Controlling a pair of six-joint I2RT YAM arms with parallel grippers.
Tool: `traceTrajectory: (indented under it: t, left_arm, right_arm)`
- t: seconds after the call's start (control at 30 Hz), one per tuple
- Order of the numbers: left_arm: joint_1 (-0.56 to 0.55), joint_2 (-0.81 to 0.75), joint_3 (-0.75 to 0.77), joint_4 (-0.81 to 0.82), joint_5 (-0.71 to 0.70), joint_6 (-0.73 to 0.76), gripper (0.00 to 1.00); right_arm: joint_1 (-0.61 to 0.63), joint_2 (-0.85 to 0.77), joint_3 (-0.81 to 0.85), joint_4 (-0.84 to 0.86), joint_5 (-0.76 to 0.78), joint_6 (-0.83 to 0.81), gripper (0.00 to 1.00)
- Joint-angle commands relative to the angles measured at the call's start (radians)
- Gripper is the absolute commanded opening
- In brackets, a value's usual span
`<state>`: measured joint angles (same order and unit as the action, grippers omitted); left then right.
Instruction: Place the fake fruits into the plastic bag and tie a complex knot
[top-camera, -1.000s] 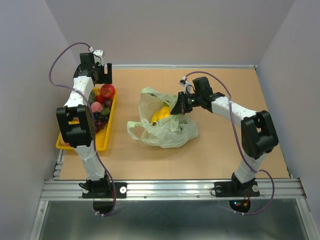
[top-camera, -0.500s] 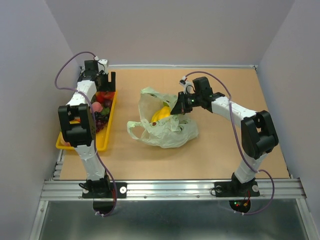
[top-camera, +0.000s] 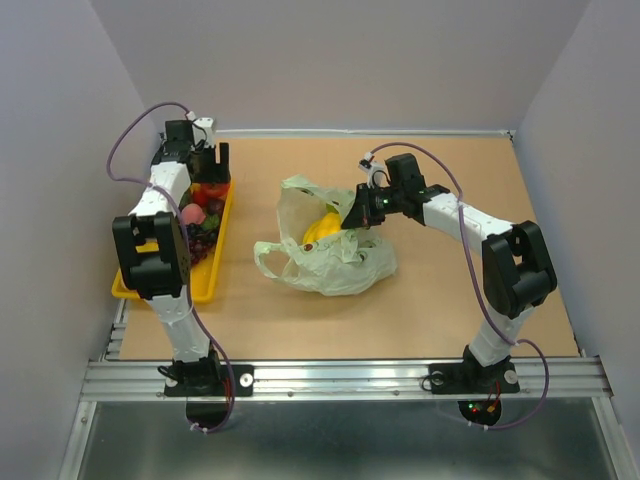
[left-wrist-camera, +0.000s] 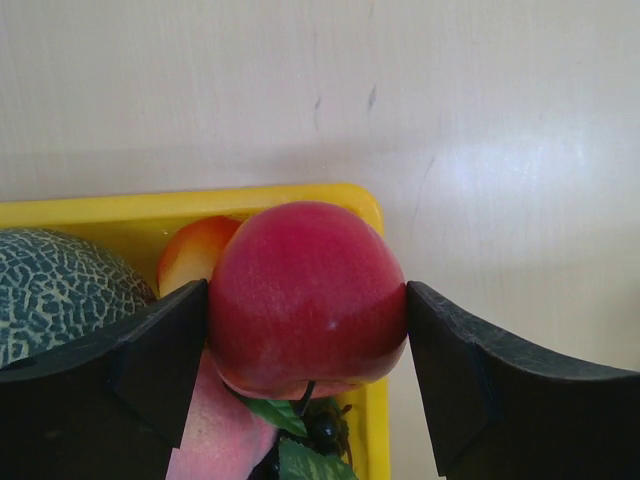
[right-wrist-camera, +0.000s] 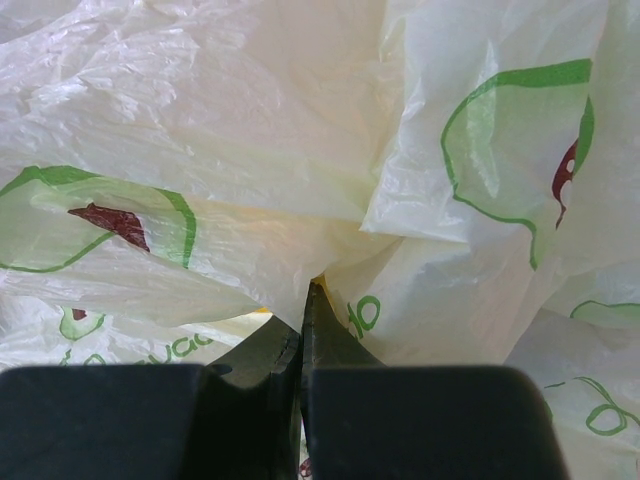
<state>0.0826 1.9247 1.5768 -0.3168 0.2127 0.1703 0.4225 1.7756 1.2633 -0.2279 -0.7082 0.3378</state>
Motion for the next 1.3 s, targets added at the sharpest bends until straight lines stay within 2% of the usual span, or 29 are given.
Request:
traceTrajectory:
  t: [0.0, 0.2, 0.3, 0.33, 0.47, 0.6, 0.7, 0.8, 0.93, 1.07, 1.17, 1.2, 1.27]
  left_arm:
    - [0.014, -0.216, -0.038, -0.024, 0.129, -0.028, 0.47]
    - [0.016, -0.545, -0.288, -0.076, 0.419, -0.055, 0.47]
    - [0.013, -0.627, -0.409, -0.139, 0.535, -0.039, 0.44]
    - [0.002, -0.671, -0.46, -0.154, 0.619, -0.002, 0.44]
    - [-0.058, -0.776, -0.558, -0.177, 0.698, 0.066, 0.43]
    - [-0.196, -0.82, -0.578, -0.049, 0.668, -0.013, 0.45]
    - [-0.334, -0.784, -0.557, 0.051, 0.607, -0.078, 0.45]
    - [-0.386, -0.727, -0.534, 0.16, 0.57, -0.127, 0.47]
    - [-0.446, -0.604, -0.499, 0.307, 0.414, -0.224, 0.5]
    - [-0.466, -0.517, -0.451, 0.451, 0.26, -0.256, 0.53]
    - [-0.478, -0.486, -0.442, 0.499, 0.113, -0.249, 0.71]
    - [-0.478, -0.484, -0.443, 0.534, 0.091, -0.247, 0.84]
    - [-0.478, -0.486, -0.436, 0.529, 0.105, -0.238, 0.99]
  right_arm:
    - [0.001, -0.016, 0.015, 0.032, 0.015, -0.016, 0.0]
    - [0.001, -0.024, 0.01, 0.033, 0.021, -0.017, 0.0]
    - [0.001, -0.025, 0.016, 0.033, 0.019, -0.017, 0.0]
    - [0.001, -0.024, 0.022, 0.033, 0.015, -0.016, 0.0]
    - [0.001, -0.034, 0.036, 0.033, 0.003, -0.011, 0.01]
    - [0.001, -0.062, 0.031, 0.033, -0.022, -0.008, 0.0]
    - [0.001, -0.08, 0.016, 0.032, -0.033, -0.01, 0.0]
    - [0.001, -0.091, -0.001, 0.032, -0.04, -0.016, 0.0]
    - [0.001, -0.097, -0.004, 0.03, -0.05, -0.022, 0.01]
    - [0.001, -0.105, 0.001, 0.024, -0.047, -0.033, 0.0]
    - [-0.001, -0.114, 0.004, 0.025, -0.033, -0.037, 0.0]
    - [-0.001, -0.114, 0.005, 0.022, -0.034, -0.039, 0.0]
    - [-0.004, -0.114, 0.008, 0.022, -0.04, -0.036, 0.0]
